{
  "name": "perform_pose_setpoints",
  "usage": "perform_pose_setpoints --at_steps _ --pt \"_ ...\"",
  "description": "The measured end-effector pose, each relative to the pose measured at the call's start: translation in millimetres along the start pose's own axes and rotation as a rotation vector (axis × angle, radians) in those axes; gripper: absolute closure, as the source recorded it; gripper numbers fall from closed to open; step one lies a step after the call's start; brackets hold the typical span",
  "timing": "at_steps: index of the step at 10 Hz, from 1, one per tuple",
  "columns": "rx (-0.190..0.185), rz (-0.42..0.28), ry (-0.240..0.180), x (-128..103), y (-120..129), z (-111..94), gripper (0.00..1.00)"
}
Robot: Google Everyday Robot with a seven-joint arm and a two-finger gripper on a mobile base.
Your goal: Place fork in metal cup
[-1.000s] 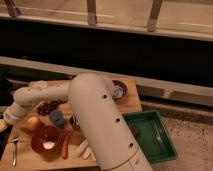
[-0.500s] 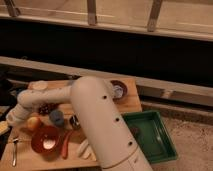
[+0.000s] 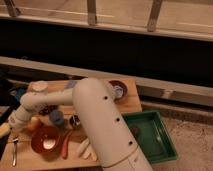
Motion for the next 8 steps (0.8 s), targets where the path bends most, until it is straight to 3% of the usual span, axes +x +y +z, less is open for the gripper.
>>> perform_pose_setpoints --at_steps 2,3,8 --pt "-0.008 0.004 0.002 3.7 1.1 2.9 0.20" --pt "-0.014 0.009 0.003 6.4 2.3 5.6 0.26" --pt "-0.025 0.026 0.024 18.3 2.0 14.9 0.73"
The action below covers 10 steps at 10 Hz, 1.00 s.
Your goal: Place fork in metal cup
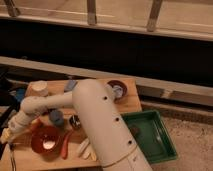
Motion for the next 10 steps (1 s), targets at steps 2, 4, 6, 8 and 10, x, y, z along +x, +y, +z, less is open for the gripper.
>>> perform_pose_setpoints --at_steps 2,4,6,8,10 --pt "0.001 0.005 0.001 0.4 -0.9 0.0 0.94" --pt "0.004 0.005 0.001 1.2 0.0 0.0 1.00" --pt "0.008 0.000 -0.014 0.5 2.3 -3.6 1.00" --pt "0.018 -0.024 -0.038 -8.7 11.7 -19.0 1.00" --pt "0.044 -0.058 -0.057 -22.8 31.8 -42.1 1.00"
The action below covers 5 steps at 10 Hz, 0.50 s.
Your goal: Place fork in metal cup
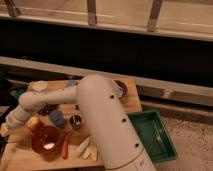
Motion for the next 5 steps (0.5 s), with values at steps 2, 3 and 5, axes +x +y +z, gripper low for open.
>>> perform_pose_setpoints --at_steps 2,3,5 --pt "0.051 -0.028 -0.029 -17.7 17.1 -37.5 1.00" --pt "0.074 -0.036 -0.043 -24.9 23.3 -54.0 1.00" --pt "0.142 -0.050 -0.094 -41.0 30.4 -110.7 1.00"
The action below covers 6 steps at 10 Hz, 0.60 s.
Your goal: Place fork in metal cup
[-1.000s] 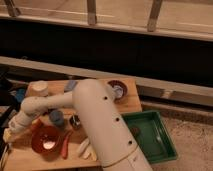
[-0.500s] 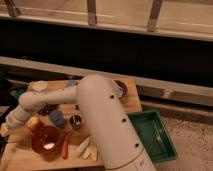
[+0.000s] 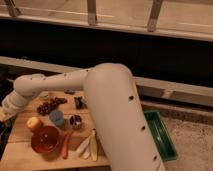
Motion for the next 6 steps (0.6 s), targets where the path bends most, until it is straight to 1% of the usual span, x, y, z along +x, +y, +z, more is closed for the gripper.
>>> perform_pose_setpoints --at_steps 2,3,4,6 --pt "0.060 0.006 -0.048 -11.2 -14.1 -49.6 1.00" --pt "0.092 0.020 -0.089 -15.6 -22.2 -83.3 1.00" --pt "0.111 0.030 -0.116 -17.7 -26.6 -104.1 1.00" --pt "0.109 0.028 -0.116 -18.3 -24.3 -103.7 1.00"
